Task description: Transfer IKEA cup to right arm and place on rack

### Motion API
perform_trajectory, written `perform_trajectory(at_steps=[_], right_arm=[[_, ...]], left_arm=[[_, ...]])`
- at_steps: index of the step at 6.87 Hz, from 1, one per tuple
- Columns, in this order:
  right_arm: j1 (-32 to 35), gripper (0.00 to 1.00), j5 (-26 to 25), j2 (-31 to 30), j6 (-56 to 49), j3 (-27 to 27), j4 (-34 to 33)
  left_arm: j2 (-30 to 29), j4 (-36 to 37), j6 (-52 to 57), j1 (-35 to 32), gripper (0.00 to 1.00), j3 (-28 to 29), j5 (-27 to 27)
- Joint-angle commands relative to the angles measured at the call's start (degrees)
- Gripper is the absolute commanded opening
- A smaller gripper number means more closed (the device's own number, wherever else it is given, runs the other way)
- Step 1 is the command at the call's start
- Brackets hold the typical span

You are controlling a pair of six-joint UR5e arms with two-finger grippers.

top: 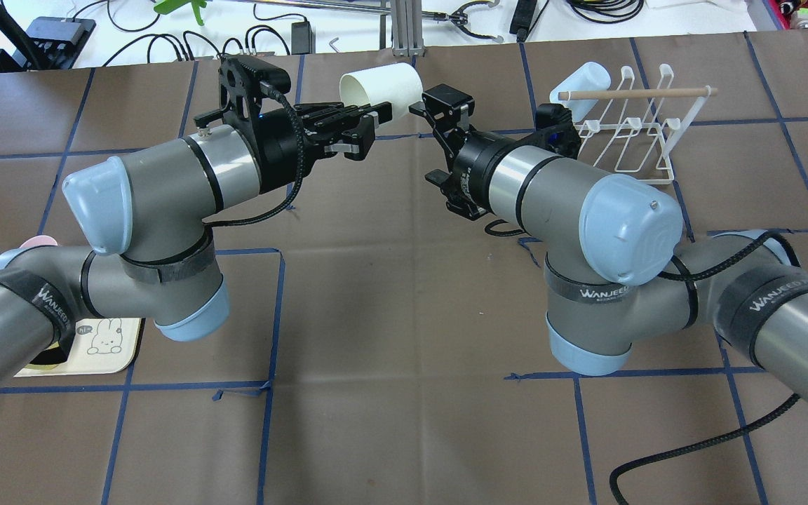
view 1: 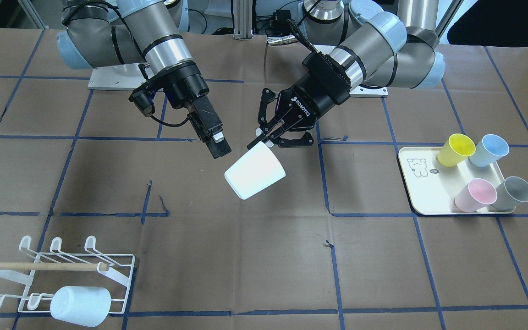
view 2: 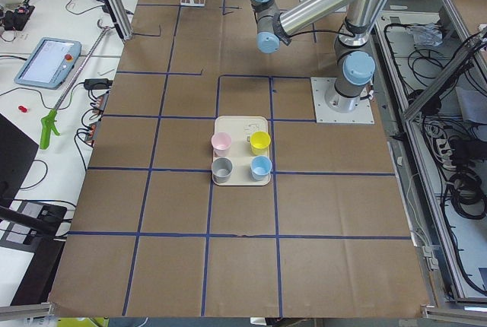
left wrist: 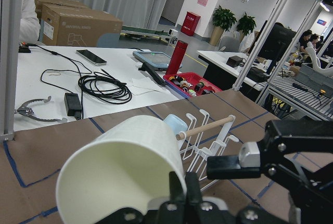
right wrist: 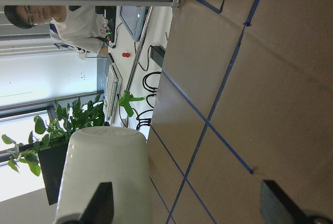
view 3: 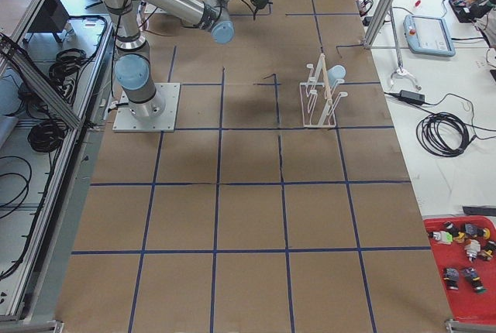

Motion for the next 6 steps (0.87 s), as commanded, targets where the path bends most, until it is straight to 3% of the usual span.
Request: perform_trajectory(at_steps=[1,6], right_arm=[[0.1,1.00,3.3,0.6,2.1,-2.3,-0.4],[0.0,1.00,3.2,6.7,1.7,-8.3,-0.9]], left_arm=[[0.0,0.0,-0.1,0.0,0.01,0.0,0.0],[0.0,0.1,-0.8,-0.1,0.01,0.0,0.0]])
